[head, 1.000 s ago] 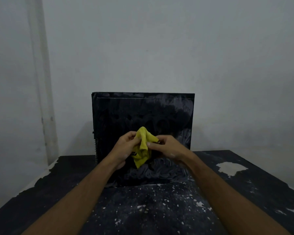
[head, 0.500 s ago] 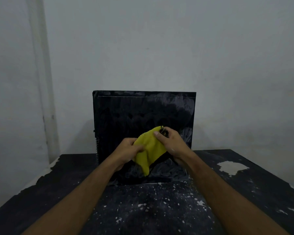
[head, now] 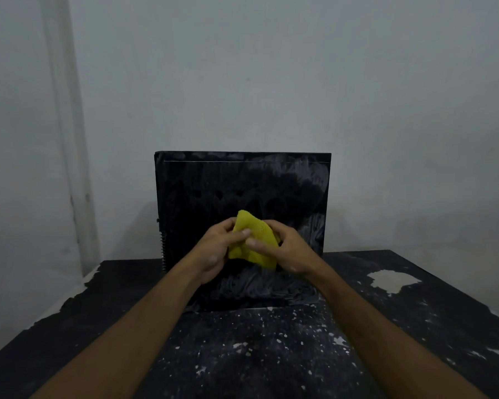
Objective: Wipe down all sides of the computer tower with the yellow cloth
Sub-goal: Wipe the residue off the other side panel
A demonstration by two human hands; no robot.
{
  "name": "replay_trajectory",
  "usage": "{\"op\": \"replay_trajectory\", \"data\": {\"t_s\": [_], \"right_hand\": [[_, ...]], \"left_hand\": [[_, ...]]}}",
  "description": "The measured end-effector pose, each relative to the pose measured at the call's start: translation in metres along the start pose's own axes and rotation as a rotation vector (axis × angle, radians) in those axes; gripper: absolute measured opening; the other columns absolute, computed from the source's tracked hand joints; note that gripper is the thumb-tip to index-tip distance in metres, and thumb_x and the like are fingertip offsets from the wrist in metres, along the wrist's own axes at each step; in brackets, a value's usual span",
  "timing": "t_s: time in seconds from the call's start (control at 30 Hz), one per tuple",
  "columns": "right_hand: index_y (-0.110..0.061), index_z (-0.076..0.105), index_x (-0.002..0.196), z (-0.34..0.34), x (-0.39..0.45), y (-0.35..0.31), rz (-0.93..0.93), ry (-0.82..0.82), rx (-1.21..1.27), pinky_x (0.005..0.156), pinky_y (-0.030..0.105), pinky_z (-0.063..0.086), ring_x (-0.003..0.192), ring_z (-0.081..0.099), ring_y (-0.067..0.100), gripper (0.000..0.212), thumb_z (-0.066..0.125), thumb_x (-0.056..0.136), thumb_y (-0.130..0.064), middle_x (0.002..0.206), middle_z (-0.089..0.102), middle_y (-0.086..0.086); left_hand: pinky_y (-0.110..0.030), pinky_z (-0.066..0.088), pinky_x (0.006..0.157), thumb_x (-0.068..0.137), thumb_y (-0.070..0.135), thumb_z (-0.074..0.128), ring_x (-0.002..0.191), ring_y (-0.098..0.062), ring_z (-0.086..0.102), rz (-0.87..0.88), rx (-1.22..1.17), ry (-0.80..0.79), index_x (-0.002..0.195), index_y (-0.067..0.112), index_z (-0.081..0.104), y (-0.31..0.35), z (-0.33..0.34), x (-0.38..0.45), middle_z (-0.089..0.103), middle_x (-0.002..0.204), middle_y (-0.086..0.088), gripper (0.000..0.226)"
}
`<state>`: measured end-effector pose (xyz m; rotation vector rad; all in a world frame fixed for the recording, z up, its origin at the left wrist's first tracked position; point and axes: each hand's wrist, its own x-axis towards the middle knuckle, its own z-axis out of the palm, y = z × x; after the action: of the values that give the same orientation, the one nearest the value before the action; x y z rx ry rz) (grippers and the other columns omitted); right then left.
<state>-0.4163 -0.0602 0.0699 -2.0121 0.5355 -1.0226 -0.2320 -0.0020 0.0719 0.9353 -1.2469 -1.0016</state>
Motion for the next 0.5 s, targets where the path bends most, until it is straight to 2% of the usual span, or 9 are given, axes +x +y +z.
{"op": "replay_trajectory", "data": {"t_s": [0.07,0.13,0.23,0.37,0.43,0.5], "right_hand": [[-0.013,0.062,0.131,-0.0005,0.0033,0.0055,-0.001,0.009,-0.01,0.086,0.031,0.059,0.107,0.069,0.015,0.049,0.08,0.087,-0.022,0.12,0.07,0.001],[-0.011,0.065,0.125,-0.0005,0.0059,0.0077,-0.007,0.09,0.038,0.083,0.034,0.06,0.103,0.071,0.021,0.046,0.084,0.084,-0.02,0.116,0.071,0.006],[-0.009,0.068,0.114,0.0021,0.0053,0.0059,0.031,0.154,0.253,0.075,0.035,0.06,0.095,0.073,0.025,0.043,0.086,0.076,-0.021,0.106,0.074,0.01],[-0.003,0.066,0.12,0.005,0.0058,0.0,0.09,0.161,0.542,0.078,0.038,0.06,0.097,0.073,0.029,0.038,0.077,0.084,-0.01,0.11,0.075,0.015],[-0.002,0.069,0.115,0.0059,0.0075,-0.0006,0.105,0.254,0.588,0.083,0.045,0.06,0.103,0.072,0.036,0.032,0.076,0.086,-0.014,0.112,0.074,0.019],[-0.004,0.069,0.109,0.0033,0.0094,0.003,0.127,0.403,0.532,0.087,0.052,0.06,0.106,0.069,0.04,0.024,0.074,0.091,-0.019,0.112,0.072,0.021]], "left_hand": [[-0.043,0.057,0.096,0.095,0.014,0.068,0.109,-0.028,0.071,0.07,0.062,0.06,0.12,0.007,0.07,-0.0005,-0.0002,0.0009,0.074,0.117,-0.016,0.026],[-0.043,0.06,0.09,0.091,0.014,0.075,0.105,-0.032,0.072,0.123,0.121,0.148,0.114,0.007,0.074,0.0,-0.0028,0.0025,0.075,0.11,-0.018,0.024],[-0.032,0.06,0.079,0.09,0.006,0.074,0.098,-0.023,0.074,0.139,0.081,0.197,0.112,0.005,0.072,0.0004,-0.0073,0.0017,0.078,0.104,-0.009,0.023],[-0.032,0.061,0.079,0.086,0.011,0.08,0.096,-0.025,0.075,0.181,0.082,0.205,0.113,0.002,0.067,-0.0015,-0.0034,-0.0029,0.078,0.104,-0.013,0.031],[-0.029,0.06,0.07,0.082,0.012,0.083,0.083,-0.022,0.075,0.2,0.09,0.25,0.109,0.002,0.057,-0.0003,-0.0038,-0.0035,0.077,0.094,-0.013,0.039],[-0.025,0.056,0.065,0.081,0.016,0.085,0.074,-0.015,0.071,0.267,0.195,0.277,0.106,0.004,0.053,0.0017,-0.0075,-0.0024,0.074,0.086,-0.01,0.042]]}}
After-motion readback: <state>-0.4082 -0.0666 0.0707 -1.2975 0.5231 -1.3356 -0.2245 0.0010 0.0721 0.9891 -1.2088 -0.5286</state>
